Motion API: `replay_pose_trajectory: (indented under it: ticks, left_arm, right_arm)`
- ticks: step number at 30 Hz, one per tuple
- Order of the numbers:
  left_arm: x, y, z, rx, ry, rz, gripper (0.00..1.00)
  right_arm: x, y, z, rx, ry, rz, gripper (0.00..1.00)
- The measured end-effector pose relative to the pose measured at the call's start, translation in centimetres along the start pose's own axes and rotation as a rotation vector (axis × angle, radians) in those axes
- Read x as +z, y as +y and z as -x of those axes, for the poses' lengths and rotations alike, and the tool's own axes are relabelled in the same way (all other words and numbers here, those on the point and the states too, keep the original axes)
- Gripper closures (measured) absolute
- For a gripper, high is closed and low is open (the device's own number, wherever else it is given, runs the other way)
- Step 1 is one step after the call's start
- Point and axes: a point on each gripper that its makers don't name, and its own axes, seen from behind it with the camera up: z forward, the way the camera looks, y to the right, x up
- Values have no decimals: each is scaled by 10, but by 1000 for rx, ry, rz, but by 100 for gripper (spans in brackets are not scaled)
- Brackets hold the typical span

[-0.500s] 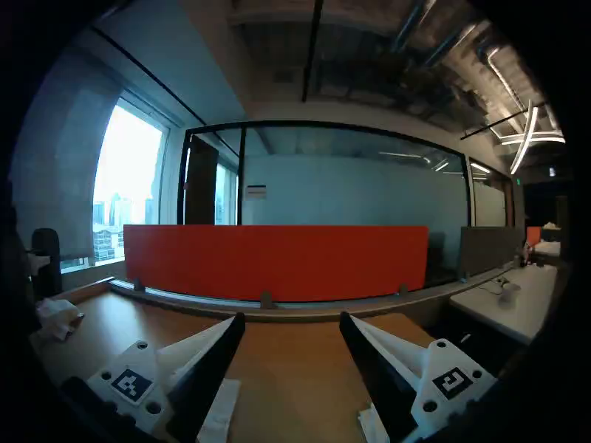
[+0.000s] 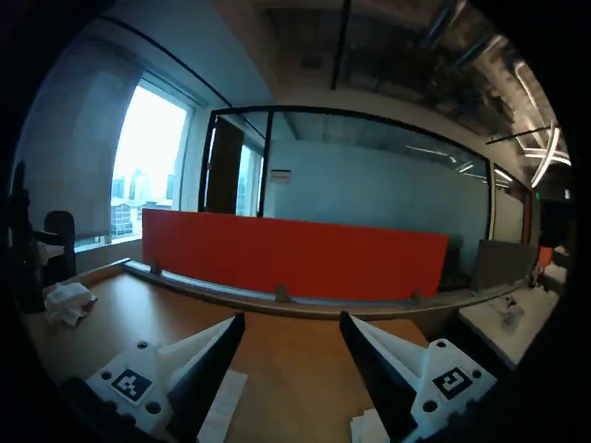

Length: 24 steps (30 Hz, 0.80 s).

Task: Fold towel

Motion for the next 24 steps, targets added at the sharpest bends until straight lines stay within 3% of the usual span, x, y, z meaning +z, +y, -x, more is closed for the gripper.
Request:
replay_pose_trajectory:
  ticks: [5, 14, 24]
  left_arm:
    - [3, 15, 4, 20, -33, 77, 1]
    - [4, 54, 26, 69, -104, 273, 1]
    - [5, 78, 55, 107, -170, 381, 1]
  right_arm:
    - [-1, -15, 6, -46, -47, -80, 0]
    - [-4, -52, 30, -118, -153, -268, 0]
    - [-2, -75, 58, -180, -237, -384, 0]
